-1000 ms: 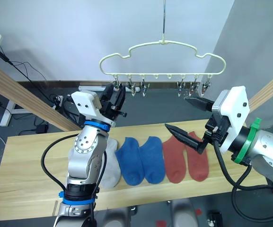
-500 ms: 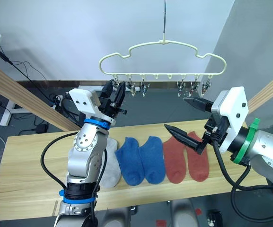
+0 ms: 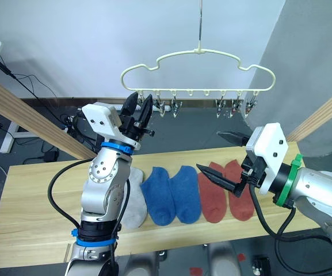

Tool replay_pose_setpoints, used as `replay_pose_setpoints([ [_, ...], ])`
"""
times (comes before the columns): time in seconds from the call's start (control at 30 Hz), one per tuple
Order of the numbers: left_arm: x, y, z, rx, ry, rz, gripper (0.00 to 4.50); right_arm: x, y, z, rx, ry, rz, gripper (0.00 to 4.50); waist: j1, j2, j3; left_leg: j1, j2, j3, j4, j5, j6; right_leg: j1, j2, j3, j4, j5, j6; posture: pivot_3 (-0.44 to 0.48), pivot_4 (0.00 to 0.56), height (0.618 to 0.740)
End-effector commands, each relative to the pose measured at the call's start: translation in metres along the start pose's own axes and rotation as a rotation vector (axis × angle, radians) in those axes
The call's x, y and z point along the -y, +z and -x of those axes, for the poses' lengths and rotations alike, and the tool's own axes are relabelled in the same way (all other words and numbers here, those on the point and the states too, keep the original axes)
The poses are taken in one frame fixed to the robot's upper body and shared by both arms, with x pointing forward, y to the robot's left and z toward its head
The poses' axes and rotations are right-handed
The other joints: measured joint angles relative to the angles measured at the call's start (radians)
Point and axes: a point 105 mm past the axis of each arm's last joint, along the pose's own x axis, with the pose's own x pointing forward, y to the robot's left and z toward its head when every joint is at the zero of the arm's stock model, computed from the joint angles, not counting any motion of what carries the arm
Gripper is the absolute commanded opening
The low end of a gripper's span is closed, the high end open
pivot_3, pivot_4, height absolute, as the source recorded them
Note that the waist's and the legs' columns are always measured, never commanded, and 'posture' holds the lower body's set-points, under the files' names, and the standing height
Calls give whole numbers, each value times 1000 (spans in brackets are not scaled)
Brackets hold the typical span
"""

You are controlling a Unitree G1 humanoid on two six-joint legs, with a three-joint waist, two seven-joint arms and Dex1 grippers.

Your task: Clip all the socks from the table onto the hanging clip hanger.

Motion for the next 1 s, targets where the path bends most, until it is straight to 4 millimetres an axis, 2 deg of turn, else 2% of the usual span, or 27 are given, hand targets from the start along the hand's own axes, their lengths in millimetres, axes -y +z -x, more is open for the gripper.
replay_pose_setpoints([
  [0.03,4,15,1,52,-21,-15,1817,-9,8,0,37,26,42,4500,0,0,0,0,0,0,0,0,0,0,0,0,0,0,0,-189,399,740],
  [0.4,5,16,2,59,-28,-29,1817,-8,8,1,40,19,43,4500,0,0,0,0,0,0,0,0,0,0,0,0,0,0,0,-187,399,740],
  [0.57,4,15,2,53,-30,-46,815,-8,8,0,44,18,43,4500,0,0,0,0,0,0,0,0,0,0,0,0,0,0,0,-186,399,740],
  [0.6,4,15,2,53,-30,-48,725,-8,8,0,45,17,43,4500,0,0,0,0,0,0,0,0,0,0,0,0,0,0,0,-184,400,740],
  [1.0,4,15,3,51,-56,-53,670,-8,8,-1,52,8,48,4500,1,0,0,0,0,0,1,0,0,0,0,0,1,0,0,-180,399,740],
])
